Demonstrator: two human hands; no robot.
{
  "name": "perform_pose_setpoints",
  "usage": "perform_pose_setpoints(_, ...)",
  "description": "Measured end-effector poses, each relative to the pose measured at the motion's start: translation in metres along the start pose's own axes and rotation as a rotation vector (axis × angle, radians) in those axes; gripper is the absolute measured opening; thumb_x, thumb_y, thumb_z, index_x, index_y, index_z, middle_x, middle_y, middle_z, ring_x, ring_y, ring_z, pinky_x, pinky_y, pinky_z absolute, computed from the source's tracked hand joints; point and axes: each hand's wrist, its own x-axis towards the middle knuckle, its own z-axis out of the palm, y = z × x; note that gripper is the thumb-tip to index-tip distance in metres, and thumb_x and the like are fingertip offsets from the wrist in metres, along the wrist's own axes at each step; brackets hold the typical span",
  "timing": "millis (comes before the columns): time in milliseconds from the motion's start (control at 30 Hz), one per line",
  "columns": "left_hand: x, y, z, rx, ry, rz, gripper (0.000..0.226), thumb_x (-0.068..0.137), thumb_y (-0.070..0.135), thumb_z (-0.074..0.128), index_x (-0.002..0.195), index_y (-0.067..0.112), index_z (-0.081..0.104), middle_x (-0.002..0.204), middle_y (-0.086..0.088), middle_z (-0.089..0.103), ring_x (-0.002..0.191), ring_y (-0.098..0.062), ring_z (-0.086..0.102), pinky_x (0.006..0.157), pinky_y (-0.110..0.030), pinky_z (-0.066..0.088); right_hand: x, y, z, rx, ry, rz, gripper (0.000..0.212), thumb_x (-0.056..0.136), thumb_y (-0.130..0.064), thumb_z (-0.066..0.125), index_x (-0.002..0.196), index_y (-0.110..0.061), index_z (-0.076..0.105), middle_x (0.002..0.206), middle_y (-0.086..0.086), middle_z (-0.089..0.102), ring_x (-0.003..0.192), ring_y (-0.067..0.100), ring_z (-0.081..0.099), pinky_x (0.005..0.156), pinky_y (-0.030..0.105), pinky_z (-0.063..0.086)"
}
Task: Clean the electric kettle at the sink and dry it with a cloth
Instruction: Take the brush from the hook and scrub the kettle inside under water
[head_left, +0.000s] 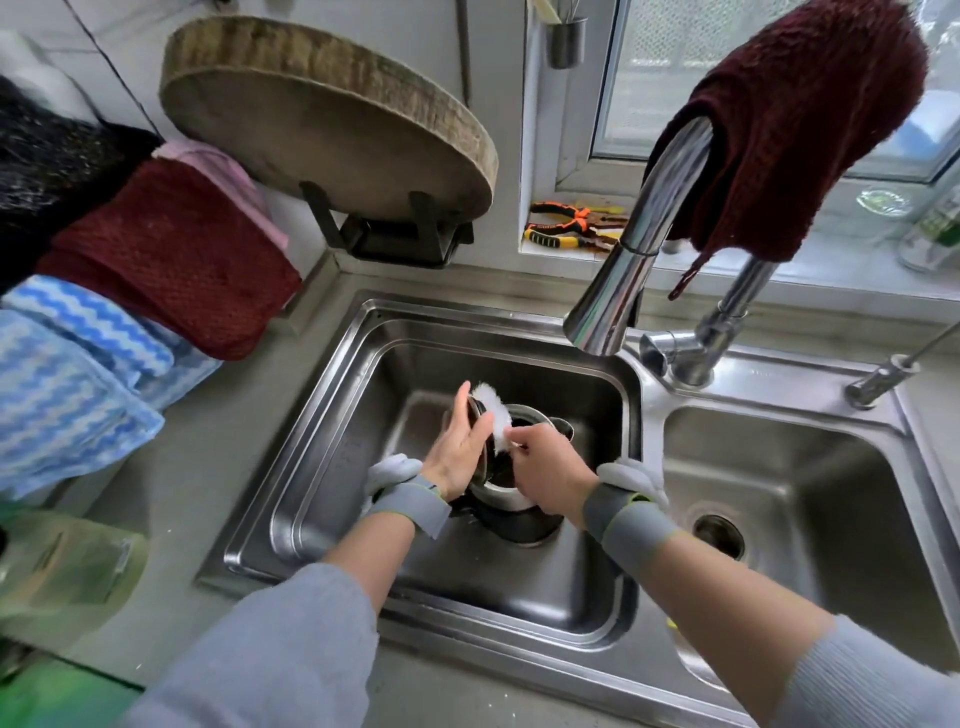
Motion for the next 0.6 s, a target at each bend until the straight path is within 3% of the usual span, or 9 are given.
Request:
perform_pose_setpoints(67,0.005,0.001,-0.001,0.027,-0.021,0.002,0.065,0.100,0.041,0.035,0.153,0.023,0.000,0.161,-0.005,0.008,0.148,-0.017,0.010,0.113,-0.024,0.009,0.005,0.008,-0.021,-0.061,-0.095,0.080,0.031,0.091,-0.004,0.041,0.108,-0.009,0.066,0.080,0.008,0.054,0.064,0.024,0.050,0.046,0.018,0.041)
perform_pose_setpoints(133,0.010,-0.003,-0.005,0.059,-0.055,0.018,0.062,0.102,0.037,0.034,0.153,0.022,0.001,0.161,-0.004,0.006,0.148,-0.014,0.006,0.114,-0.024,0.006,0.001,0.019,-0.052,-0.245,-0.267,0.132,0.041,0.090,-0.006,0.041,0.123,-0.019,0.061,0.073,0.005,0.057,0.052,0.021,0.053,0.041,0.022,0.046)
perform_pose_setpoints(200,0.011,-0.002,-0.004,0.090,-0.095,0.043,0.062,0.101,0.037,0.036,0.153,0.023,0.005,0.160,-0.003,0.010,0.147,-0.013,0.008,0.113,-0.024,0.008,0.000,0.023,-0.076,-0.474,-0.418,0.133,0.051,0.088,-0.004,0.042,0.135,-0.021,0.051,0.074,0.001,0.057,0.063,0.023,0.060,0.053,0.023,0.052)
perform_pose_setpoints(267,0.010,0.001,0.002,0.120,-0.127,0.086,0.065,0.097,0.043,0.038,0.153,0.024,0.009,0.159,-0.003,0.014,0.146,-0.013,0.013,0.113,-0.024,0.010,0.011,0.023,-0.084,-0.610,-0.462,0.055,0.053,0.087,-0.004,0.046,0.139,-0.016,0.045,0.088,0.002,0.058,0.079,0.024,0.058,0.066,0.024,0.050)
perform_pose_setpoints(333,0.011,0.003,0.007,0.169,-0.179,0.124,0.075,0.088,0.053,0.037,0.152,0.026,0.010,0.159,-0.002,0.017,0.146,-0.012,0.016,0.117,-0.027,0.013,0.023,0.023,-0.078,-0.595,-0.517,0.045,0.047,0.087,-0.001,0.045,0.133,-0.010,0.048,0.085,0.001,0.058,0.067,0.023,0.057,0.059,0.021,0.048)
perform_pose_setpoints(400,0.011,0.002,0.007,0.194,-0.222,0.127,0.079,0.084,0.055,0.035,0.153,0.025,0.009,0.159,0.000,0.018,0.145,-0.012,0.018,0.117,-0.027,0.015,0.031,0.021,-0.072,-0.655,-0.520,0.017,0.034,0.085,0.002,0.043,0.112,-0.006,0.061,0.080,0.004,0.061,0.057,0.022,0.056,0.058,0.026,0.053)
perform_pose_setpoints(467,0.012,-0.002,0.005,0.199,-0.236,0.112,0.078,0.084,0.055,0.035,0.153,0.026,0.010,0.158,0.001,0.023,0.144,-0.013,0.024,0.117,-0.027,0.018,0.034,0.018,-0.069,-0.881,-0.434,-0.050,0.020,0.083,0.001,0.047,0.090,-0.007,0.064,0.085,0.009,0.065,0.069,0.029,0.062,0.063,0.028,0.050)
perform_pose_setpoints(533,0.011,-0.005,0.003,0.201,-0.236,0.100,0.077,0.083,0.055,0.034,0.152,0.029,0.014,0.156,0.001,0.028,0.143,-0.014,0.027,0.117,-0.028,0.020,0.034,0.019,-0.067,-1.070,-0.345,-0.118,0.018,0.085,-0.005,0.050,0.091,-0.010,0.065,0.093,0.008,0.067,0.082,0.032,0.066,0.064,0.029,0.045)
perform_pose_setpoints(600,0.012,-0.007,0.002,0.194,-0.220,0.098,0.074,0.084,0.054,0.034,0.152,0.031,0.017,0.155,0.003,0.030,0.142,-0.013,0.028,0.116,-0.027,0.020,0.035,0.028,-0.064,-0.991,-0.316,-0.128,0.017,0.084,-0.012,0.052,0.093,-0.014,0.066,0.095,0.008,0.068,0.081,0.031,0.064,0.065,0.029,0.048)
